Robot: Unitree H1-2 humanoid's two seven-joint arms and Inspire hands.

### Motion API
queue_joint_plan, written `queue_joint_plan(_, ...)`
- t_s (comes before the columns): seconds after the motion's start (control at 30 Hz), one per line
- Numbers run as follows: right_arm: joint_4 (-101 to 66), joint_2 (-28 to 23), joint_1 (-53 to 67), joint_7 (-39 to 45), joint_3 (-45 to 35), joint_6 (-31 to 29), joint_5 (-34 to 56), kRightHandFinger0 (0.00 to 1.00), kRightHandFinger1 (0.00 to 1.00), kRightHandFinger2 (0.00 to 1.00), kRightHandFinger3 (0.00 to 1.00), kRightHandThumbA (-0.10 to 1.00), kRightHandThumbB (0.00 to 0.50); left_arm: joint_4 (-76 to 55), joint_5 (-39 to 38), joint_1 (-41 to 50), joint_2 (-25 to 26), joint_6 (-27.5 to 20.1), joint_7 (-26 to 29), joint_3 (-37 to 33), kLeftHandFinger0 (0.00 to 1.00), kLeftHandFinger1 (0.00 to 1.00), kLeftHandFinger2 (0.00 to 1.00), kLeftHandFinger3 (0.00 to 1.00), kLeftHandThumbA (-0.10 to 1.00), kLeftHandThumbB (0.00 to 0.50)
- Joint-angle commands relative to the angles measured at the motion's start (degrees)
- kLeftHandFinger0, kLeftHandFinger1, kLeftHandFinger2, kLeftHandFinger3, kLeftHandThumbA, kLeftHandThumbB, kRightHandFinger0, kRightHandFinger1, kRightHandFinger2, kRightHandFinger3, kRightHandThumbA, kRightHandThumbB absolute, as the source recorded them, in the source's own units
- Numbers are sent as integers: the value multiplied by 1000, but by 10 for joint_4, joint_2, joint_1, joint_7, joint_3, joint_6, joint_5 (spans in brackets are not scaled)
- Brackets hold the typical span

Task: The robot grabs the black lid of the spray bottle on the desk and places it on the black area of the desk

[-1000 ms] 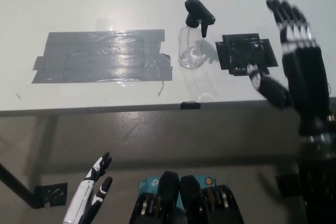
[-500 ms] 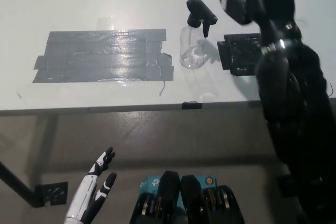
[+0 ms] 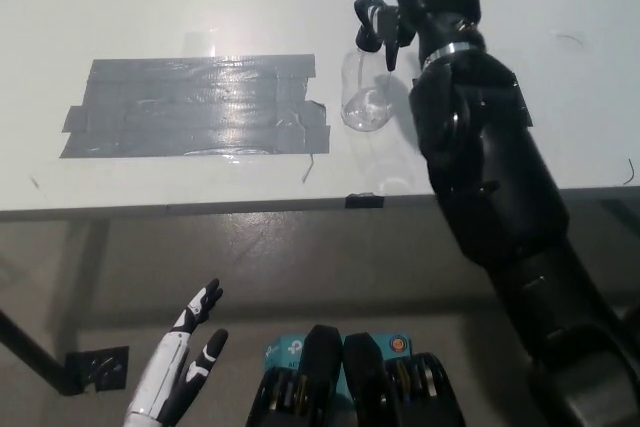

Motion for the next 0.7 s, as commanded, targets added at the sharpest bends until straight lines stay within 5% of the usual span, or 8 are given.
queue_joint_plan(0.0,23,14,-34,-43,0,31,21,1000,1000,1000,1000,842,437,-22,9,-1,3,-4,-4,-3,1000,1000,1000,1000,1000,172)
queue_joint_plan(0.67,202,22,-73,-122,21,31,73,1000,1000,1000,1000,706,440,-27,17,-9,19,0,-9,0,1000,1000,1000,1000,1000,171)
